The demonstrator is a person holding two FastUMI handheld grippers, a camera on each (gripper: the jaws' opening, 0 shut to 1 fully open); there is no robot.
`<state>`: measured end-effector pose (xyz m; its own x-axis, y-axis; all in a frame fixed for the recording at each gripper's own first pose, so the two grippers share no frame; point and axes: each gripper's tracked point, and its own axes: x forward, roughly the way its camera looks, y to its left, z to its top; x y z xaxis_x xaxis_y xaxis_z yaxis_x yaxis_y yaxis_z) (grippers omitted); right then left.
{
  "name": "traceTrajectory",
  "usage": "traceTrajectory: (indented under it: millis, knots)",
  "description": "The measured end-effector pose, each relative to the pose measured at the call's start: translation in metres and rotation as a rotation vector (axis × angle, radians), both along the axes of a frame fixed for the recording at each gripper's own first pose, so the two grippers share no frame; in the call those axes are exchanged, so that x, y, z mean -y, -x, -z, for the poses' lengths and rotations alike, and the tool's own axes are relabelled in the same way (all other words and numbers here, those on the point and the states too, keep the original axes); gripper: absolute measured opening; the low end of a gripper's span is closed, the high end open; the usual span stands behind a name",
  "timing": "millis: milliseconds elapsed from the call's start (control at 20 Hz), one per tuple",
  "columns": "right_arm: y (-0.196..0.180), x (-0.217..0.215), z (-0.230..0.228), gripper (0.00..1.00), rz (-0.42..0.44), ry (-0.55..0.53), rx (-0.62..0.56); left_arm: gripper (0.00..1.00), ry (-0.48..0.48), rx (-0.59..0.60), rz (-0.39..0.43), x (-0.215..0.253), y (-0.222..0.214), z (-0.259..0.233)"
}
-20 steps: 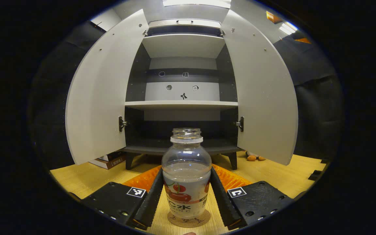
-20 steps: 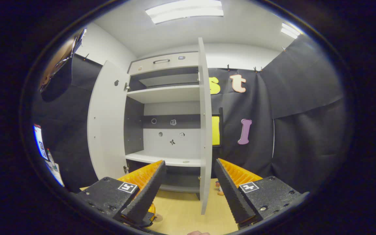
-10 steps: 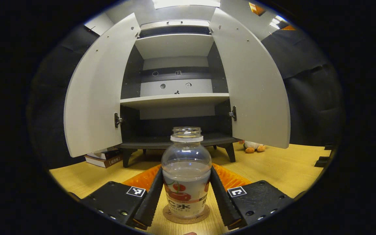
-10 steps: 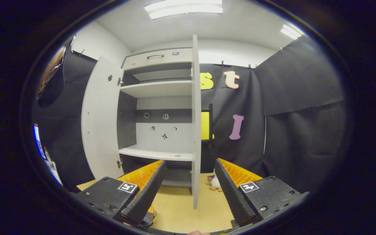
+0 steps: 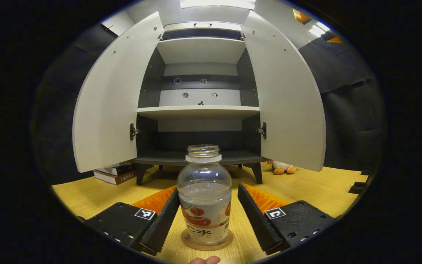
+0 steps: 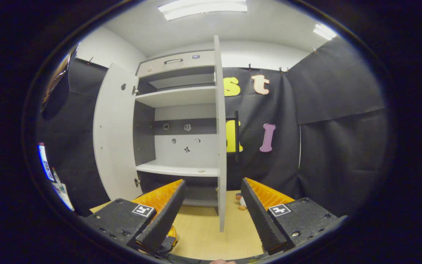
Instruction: Grasp the bottle in the cabinet with the left hand and place it on the coaster, then close the right door with the right hand and the left door with the left hand.
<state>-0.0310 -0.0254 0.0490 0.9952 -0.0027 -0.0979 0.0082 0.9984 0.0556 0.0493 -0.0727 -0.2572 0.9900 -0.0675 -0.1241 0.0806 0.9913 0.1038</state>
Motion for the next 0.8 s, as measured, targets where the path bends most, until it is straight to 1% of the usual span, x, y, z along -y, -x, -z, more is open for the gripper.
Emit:
traceTrajectory:
  millis: [50,200,300,400,550,650,800]
  knots:
    - [0.0,0.002,0.002,0.99,0.002,-0.002,-0.005,0.96,0.004,0.002,0.001,-0.001,0.001,-0.004]
    - [-0.001,0.002,0.008,0.99,-0.005,-0.006,-0.025,0.97,0.024,0.012,-0.005,-0.003,0.004,-0.016]
    - [-0.002,0.003,0.009,0.99,-0.009,-0.002,-0.025,0.96,0.058,0.036,-0.022,-0.007,0.006,-0.033]
    - [-0.003,0.003,0.01,0.99,-0.019,0.001,-0.018,0.96,0.069,0.038,-0.019,-0.01,0.006,-0.052]
    - [-0.006,0.01,0.01,0.99,-0.012,-0.012,0.009,0.96,0.04,0.063,-0.011,-0.017,0.005,-0.094]
    - [-0.011,0.017,0.011,0.99,-0.001,-0.027,0.029,0.96,0.017,0.106,-0.009,-0.02,0.004,-0.127]
    - [-0.02,0.029,0.003,0.99,0.014,-0.041,0.069,0.96,0.003,0.125,0.017,-0.015,0.007,-0.168]
